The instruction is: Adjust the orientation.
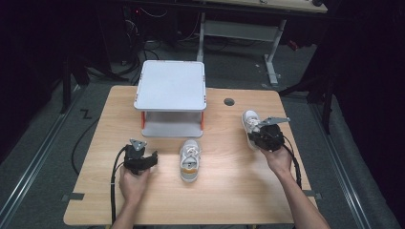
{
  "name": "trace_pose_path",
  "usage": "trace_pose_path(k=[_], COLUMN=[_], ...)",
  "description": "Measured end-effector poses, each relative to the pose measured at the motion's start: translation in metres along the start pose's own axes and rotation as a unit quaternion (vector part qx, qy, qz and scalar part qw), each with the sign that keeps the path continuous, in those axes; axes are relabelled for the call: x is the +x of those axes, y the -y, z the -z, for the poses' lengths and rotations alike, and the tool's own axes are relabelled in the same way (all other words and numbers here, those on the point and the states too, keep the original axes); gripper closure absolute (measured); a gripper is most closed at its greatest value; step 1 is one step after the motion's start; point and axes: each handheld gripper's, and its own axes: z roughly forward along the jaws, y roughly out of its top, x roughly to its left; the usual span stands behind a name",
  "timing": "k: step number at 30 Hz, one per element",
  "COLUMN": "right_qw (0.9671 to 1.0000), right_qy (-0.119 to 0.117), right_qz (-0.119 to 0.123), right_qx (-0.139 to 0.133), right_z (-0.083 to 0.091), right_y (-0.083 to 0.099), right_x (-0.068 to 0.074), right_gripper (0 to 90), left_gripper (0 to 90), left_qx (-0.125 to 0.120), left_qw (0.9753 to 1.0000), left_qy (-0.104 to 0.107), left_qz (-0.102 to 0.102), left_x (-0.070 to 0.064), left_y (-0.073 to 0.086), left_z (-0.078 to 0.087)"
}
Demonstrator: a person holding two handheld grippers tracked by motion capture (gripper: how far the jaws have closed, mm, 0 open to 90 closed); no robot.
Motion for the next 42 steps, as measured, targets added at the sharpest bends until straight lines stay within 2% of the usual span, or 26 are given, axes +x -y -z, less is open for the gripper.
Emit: trace_pose_path(k=[4, 10, 11, 13, 17, 18, 20, 22, 23, 24, 26, 30, 32, 38, 42], right_qw=[0.9999, 0.9997, 0.9996, 0.9995, 0.9989, 0.9984, 0.9981, 0.9978, 0.9972, 0.9972, 0.9965, 0.9949, 0.9948, 0.9937, 0.9938], right_qy=[-0.01, -0.023, -0.029, -0.032, -0.047, -0.056, -0.056, -0.058, -0.068, -0.068, -0.075, -0.078, -0.078, -0.078, -0.072], right_qz=[-0.004, -0.001, 0.0, 0.0, 0.003, 0.011, 0.024, 0.028, 0.028, 0.028, 0.032, 0.055, 0.054, 0.065, 0.065], right_qx=[-0.005, -0.004, -0.001, -0.002, 0.004, 0.007, 0.013, 0.015, 0.016, 0.016, 0.019, 0.032, 0.036, 0.048, 0.053], right_z=[0.007, 0.02, 0.023, 0.023, 0.023, 0.02, 0.018, 0.016, 0.013, 0.013, 0.01, 0.001, -0.001, -0.016, -0.024], right_y=[0.005, 0.013, 0.016, 0.017, 0.022, 0.024, 0.025, 0.025, 0.026, 0.026, 0.026, 0.025, 0.025, 0.023, 0.022], right_x=[0.005, 0.02, 0.027, 0.03, 0.046, 0.058, 0.069, 0.074, 0.084, 0.084, 0.093, 0.115, 0.118, 0.139, 0.146], right_gripper=[83.8, 83.7, 83.7, 83.6, 83.5, 83.4, 83.3, 83.2, 83.2, 83.2, 83.2, 83.1, 83.1, 82.8, 82.7], left_gripper=[33.6, 33.7, 33.8, 33.8, 33.9, 33.9, 33.8, 33.8, 33.7, 33.7, 33.7, 33.7, 33.7, 33.5, 33.4], left_qx=[0.0, 0.0, 0.0, 0.0, 0.0, 0.0, 0.001, 0.001, 0.002, 0.002, 0.001, 0.001, 0.001, 0.0, 0.0], left_qw=[1.0, 1.0, 1.0, 1.0, 1.0, 1.0, 1.0, 1.0, 1.0, 1.0, 1.0, 1.0, 1.0, 1.0, 1.0], left_qy=[0.0, -0.001, -0.002, -0.002, -0.001, -0.001, -0.001, 0.0, 0.0, 0.0, 0.0, 0.001, 0.001, 0.001, 0.001], left_qz=[0.0, -0.001, -0.002, -0.002, 0.0, 0.001, 0.0, 0.0, 0.001, 0.001, 0.001, 0.001, 0.003, 0.002, 0.003], left_x=[0.0, 0.0, 0.0, 0.0, 0.0, 0.0, 0.0, 0.001, 0.001, 0.001, 0.001, 0.001, 0.001, 0.001, 0.001], left_y=[0.0, 0.0, 0.0, 0.0, 0.0, 0.0, 0.0, 0.0, 0.0, 0.0, 0.0, 0.0, 0.0, 0.0, 0.0], left_z=[0.0, 0.0, 0.0, 0.0, 0.0, 0.0, 0.0, 0.0, 0.0, 0.0, 0.0, 0.0, 0.0, 0.0, 0.0])
